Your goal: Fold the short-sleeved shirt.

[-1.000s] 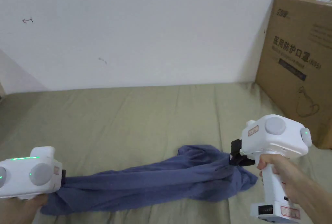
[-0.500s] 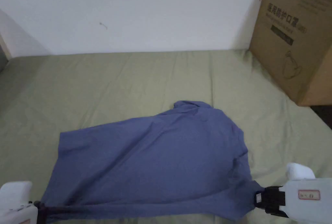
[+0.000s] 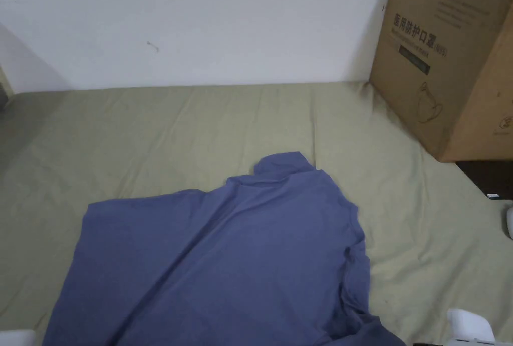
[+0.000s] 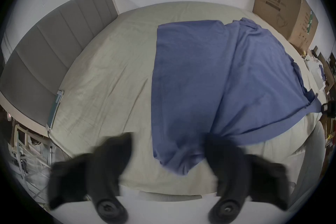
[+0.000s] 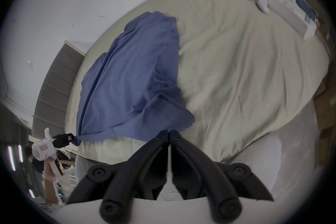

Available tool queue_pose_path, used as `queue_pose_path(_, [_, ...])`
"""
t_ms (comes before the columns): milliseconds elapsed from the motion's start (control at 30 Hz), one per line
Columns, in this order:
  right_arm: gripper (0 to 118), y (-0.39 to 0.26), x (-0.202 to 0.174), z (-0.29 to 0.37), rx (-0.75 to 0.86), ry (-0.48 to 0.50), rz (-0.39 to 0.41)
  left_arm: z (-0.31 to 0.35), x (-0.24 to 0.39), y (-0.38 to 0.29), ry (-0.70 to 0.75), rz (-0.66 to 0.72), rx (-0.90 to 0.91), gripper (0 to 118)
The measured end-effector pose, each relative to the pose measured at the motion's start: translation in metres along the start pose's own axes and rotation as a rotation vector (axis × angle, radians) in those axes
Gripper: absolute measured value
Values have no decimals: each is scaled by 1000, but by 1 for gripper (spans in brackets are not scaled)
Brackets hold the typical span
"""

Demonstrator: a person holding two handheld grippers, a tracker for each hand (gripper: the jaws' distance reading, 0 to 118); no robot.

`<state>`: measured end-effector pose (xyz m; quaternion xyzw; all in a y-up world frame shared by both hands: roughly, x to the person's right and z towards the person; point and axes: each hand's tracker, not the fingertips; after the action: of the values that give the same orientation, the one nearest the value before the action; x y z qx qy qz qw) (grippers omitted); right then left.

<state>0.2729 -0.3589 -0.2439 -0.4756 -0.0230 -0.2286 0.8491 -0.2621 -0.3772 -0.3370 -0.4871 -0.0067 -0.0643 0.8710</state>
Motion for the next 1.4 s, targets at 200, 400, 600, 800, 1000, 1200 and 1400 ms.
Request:
queue_pose_path(200, [117, 29, -25, 16, 135, 61, 133, 25, -12, 19, -158, 182, 96, 92])
queue_pose_path(400, [79, 57, -66, -3, 89, 28, 265, 21, 4, 52, -163, 194, 179, 6])
queue_pose_path(600, [2, 80, -78, -51, 53, 51, 228, -22, -8, 101, -198, 255, 157, 0])
queue_pose_path(800, [0, 108, -94, -83, 57, -22, 312, -96, -41, 199, -151, 276, 89, 1])
queue_pose_path(1000, [0, 133, -102, -106, 94, -80, 306, -166, -56, 287, -130, 326, 49, 76])
queue_pose_path(1200, [0, 145, -99, -123, 73, -68, 291, -227, -50, 326, -81, 209, -60, 105])
queue_pose_path(1400, [0, 149, -91, -129, 39, -50, 268, -253, -26, 314, -86, 209, -176, 75])
